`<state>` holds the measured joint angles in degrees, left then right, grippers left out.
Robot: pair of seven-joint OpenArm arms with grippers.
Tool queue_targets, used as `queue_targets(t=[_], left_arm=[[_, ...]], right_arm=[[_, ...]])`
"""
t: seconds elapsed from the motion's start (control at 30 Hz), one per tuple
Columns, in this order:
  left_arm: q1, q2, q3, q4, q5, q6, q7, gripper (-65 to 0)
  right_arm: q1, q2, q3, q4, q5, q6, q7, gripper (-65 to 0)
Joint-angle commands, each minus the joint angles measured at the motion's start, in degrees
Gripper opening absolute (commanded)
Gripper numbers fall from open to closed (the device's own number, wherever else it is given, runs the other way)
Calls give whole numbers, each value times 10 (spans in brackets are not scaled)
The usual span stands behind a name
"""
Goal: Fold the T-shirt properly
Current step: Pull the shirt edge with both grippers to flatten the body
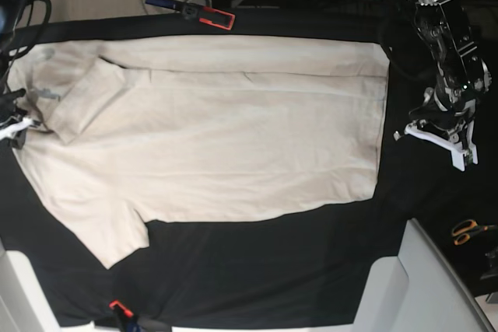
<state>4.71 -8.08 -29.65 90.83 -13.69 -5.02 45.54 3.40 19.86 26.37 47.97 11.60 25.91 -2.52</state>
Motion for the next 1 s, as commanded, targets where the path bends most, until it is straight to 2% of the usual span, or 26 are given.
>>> queue_targets(t=[0.0, 0.07, 0.13, 0.3, 0.5, 0.57, 0.73, 0.87, 0.97], left_arm=[[-12, -13, -1, -1, -2, -3, -10, -402], [-33, -12, 2, -29, -2, -3, -10, -283], [-55, -13, 16, -60, -2, -3, -11, -212], [-108, -11, 22, -145, -2, -3, -15, -232], [-172, -6, 23, -247, -2, -3, -16, -276], [-187, -4, 23, -270, -2, -3, -17, -298], [-214, -1, 24, -320, -2, -3, -47, -347], [-235, -1, 43, -376, -2, -3, -53, -352], [-241, -1, 46, -400, -2, -3, -89, -352]], right_arm=[[8, 13, 1, 10, 6, 0, 14, -647], [8, 13, 1, 10, 5, 0, 10, -626], [10, 13, 1, 10, 5, 0, -17, -558], [7, 13, 2, 40, 5, 0, -45, -350], [-8, 2, 6, 87, 5, 0, -45, -233], [-9, 2, 6, 93, 5, 0, -45, -210], [-8, 2, 7, 95, 5, 0, -45, -210], [-8, 2, 7, 95, 5, 0, -42, -210], [-5, 2, 7, 95, 5, 0, -42, -210]])
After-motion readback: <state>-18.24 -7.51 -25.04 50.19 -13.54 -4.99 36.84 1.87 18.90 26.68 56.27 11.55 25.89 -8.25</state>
